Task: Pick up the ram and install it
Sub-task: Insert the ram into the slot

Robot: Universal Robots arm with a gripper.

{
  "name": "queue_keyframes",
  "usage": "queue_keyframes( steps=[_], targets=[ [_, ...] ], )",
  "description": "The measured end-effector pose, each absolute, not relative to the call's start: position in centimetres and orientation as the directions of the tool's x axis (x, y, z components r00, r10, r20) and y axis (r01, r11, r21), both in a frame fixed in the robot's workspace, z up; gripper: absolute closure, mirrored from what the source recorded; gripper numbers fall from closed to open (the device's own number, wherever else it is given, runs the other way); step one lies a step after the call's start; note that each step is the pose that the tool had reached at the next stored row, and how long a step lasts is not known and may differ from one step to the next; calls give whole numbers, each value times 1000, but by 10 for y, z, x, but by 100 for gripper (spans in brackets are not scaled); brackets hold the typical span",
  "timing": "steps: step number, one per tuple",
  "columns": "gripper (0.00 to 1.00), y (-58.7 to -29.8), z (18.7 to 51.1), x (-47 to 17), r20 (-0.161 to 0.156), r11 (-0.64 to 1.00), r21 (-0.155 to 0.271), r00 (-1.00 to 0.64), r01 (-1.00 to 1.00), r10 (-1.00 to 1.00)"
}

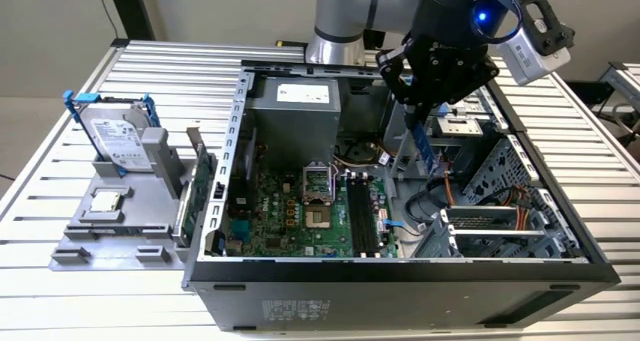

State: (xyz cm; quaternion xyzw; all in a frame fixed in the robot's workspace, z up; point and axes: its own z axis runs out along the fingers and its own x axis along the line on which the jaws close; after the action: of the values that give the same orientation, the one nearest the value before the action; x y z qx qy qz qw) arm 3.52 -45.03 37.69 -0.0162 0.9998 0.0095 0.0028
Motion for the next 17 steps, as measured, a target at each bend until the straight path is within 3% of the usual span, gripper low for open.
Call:
queue_keyframes(
  steps=[17],
  targets=[
    [100, -444, 371, 35, -6, 999, 19, -1000, -25, -25]
  ],
)
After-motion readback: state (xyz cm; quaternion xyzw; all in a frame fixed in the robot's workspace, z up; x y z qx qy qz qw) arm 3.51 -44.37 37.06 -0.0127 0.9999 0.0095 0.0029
